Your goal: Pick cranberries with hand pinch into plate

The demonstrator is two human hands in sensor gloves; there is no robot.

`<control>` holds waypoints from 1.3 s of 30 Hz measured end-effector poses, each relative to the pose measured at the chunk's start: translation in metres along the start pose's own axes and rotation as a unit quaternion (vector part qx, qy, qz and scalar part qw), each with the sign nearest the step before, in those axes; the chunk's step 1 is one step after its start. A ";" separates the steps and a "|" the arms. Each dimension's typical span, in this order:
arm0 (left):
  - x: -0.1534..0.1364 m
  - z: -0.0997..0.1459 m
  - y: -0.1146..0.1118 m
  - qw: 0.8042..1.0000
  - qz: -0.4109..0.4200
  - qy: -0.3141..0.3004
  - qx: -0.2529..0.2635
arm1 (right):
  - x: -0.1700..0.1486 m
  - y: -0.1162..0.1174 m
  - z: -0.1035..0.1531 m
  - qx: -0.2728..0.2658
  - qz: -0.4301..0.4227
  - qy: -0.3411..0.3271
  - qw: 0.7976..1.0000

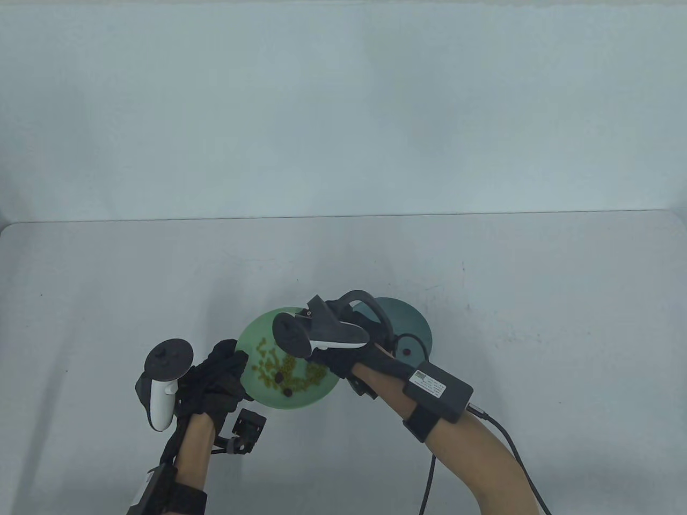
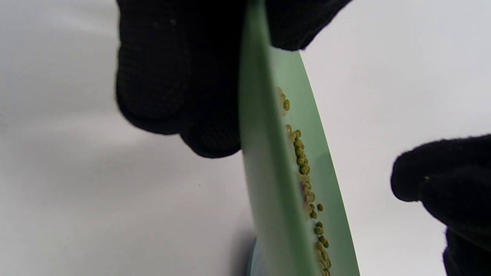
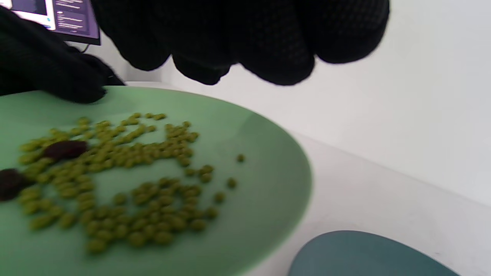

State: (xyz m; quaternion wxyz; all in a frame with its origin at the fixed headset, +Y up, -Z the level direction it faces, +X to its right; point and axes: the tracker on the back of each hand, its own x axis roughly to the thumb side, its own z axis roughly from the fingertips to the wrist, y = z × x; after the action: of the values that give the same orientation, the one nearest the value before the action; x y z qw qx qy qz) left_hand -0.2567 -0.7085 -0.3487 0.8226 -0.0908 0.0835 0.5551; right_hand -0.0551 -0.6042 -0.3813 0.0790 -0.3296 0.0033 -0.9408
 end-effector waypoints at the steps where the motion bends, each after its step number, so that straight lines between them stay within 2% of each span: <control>1: 0.000 0.000 0.000 1.000 0.000 0.000 0.000 | 0.005 0.003 -0.001 0.004 -0.001 -0.008 1.000; 7: 0.000 0.000 0.000 1.000 -0.001 0.001 -0.001 | 0.023 0.016 -0.003 0.019 0.004 -0.034 0.999; 19: 0.000 0.000 0.000 1.000 0.000 0.002 0.000 | 0.036 0.029 -0.005 0.032 0.014 -0.050 0.998; 33: -0.001 0.000 0.000 1.000 0.012 0.007 0.001 | 0.044 0.030 -0.003 0.032 0.032 -0.063 0.997; 39: -0.001 0.000 0.000 1.000 0.011 0.007 0.000 | 0.043 0.030 -0.004 0.051 0.027 -0.065 0.996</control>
State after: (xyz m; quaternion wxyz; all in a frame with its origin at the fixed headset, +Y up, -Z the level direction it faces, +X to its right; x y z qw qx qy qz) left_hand -0.2568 -0.7089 -0.3482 0.8157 -0.0937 0.0902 0.5637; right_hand -0.0865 -0.6402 -0.3594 0.1208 -0.3851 -0.0415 -0.9140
